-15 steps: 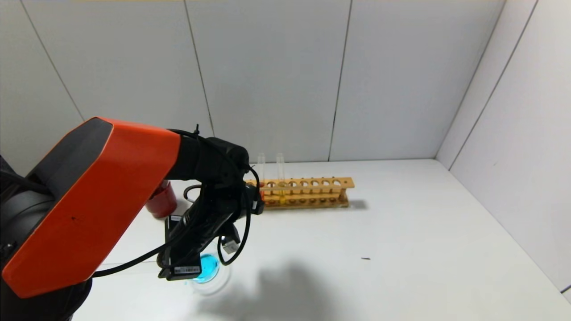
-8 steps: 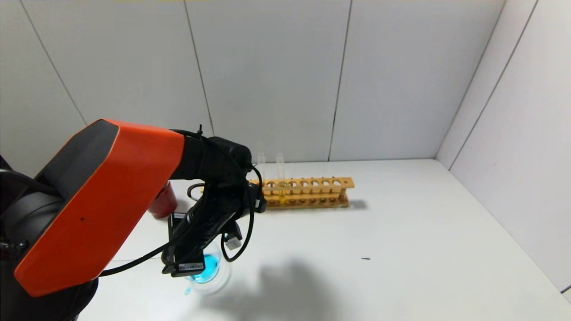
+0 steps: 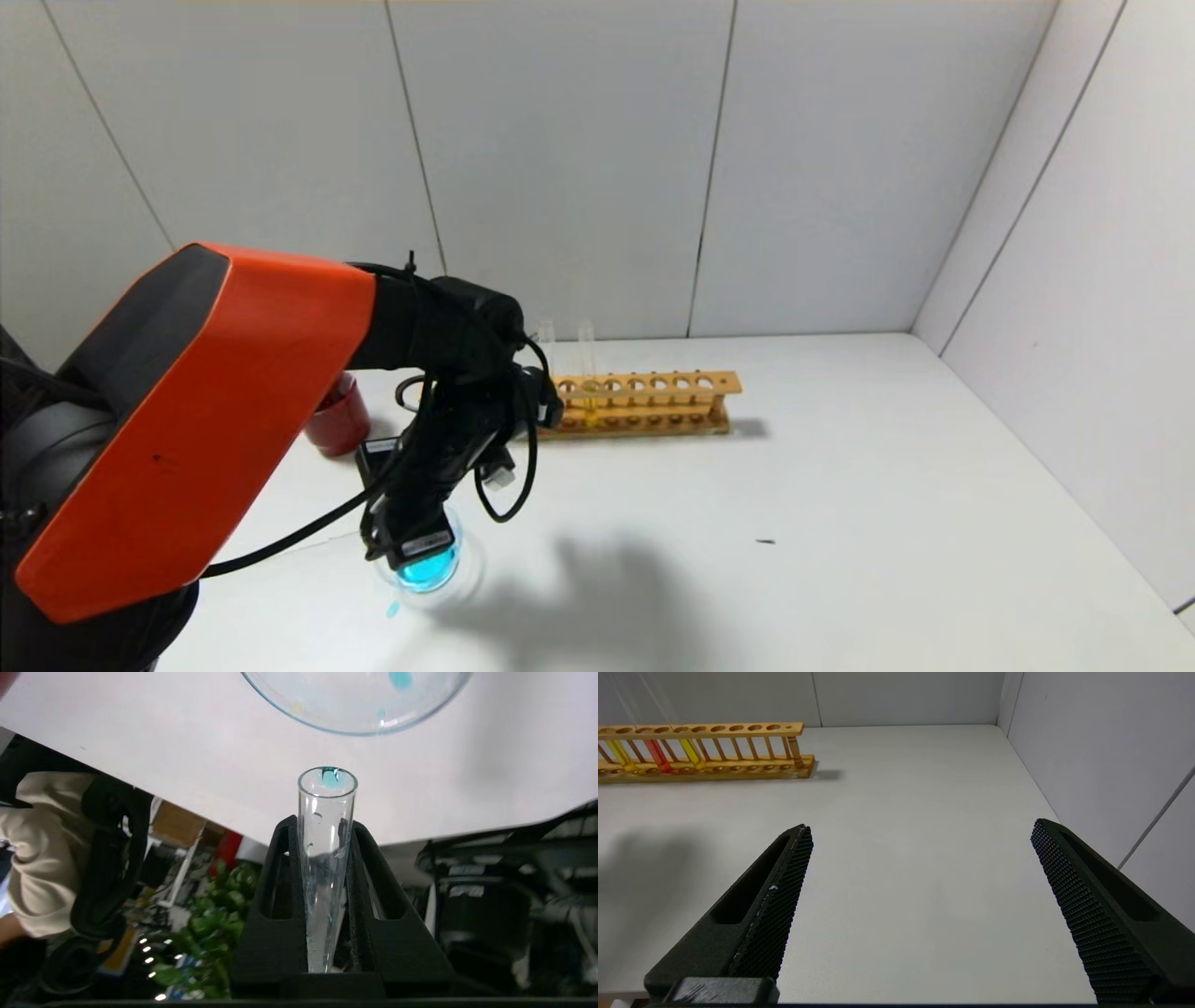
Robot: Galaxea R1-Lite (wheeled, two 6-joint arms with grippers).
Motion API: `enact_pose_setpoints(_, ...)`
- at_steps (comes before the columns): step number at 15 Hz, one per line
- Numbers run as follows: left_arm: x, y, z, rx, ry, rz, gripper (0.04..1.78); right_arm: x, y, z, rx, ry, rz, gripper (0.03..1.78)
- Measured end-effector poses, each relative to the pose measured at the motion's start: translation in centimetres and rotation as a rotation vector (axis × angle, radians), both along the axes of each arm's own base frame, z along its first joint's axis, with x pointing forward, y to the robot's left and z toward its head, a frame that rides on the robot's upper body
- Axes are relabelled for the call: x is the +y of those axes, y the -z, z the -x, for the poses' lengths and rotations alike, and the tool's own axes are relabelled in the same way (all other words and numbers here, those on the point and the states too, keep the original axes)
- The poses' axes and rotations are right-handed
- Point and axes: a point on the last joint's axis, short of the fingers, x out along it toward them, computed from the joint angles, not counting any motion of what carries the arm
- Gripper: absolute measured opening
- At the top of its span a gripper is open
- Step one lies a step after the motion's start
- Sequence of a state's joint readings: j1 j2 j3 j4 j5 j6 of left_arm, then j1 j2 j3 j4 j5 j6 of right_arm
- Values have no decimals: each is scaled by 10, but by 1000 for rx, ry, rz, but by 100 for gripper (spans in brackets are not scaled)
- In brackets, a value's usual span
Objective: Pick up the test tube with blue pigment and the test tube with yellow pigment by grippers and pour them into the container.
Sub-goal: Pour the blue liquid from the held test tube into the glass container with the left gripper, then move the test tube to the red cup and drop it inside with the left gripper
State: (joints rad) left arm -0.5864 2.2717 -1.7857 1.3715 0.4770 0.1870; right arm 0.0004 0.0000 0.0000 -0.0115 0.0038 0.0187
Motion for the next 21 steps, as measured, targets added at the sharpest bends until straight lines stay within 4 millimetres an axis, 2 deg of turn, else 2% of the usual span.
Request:
enact_pose_setpoints(6, 8, -38, 10, -240, -103, 229, 30, 0, 0, 0, 0, 0, 0, 171)
enact_pose_setpoints(12, 32, -55, 27, -591, -160, 499, 30, 0, 0, 0, 0, 0, 0, 171)
enact_pose_setpoints(16, 74, -85, 22, -910, -251, 683, 30, 0, 0, 0, 0, 0, 0, 171)
enact_pose_setpoints(21, 132, -124, 13, -1250, -339, 805, 30, 0, 0, 0, 0, 0, -1, 171)
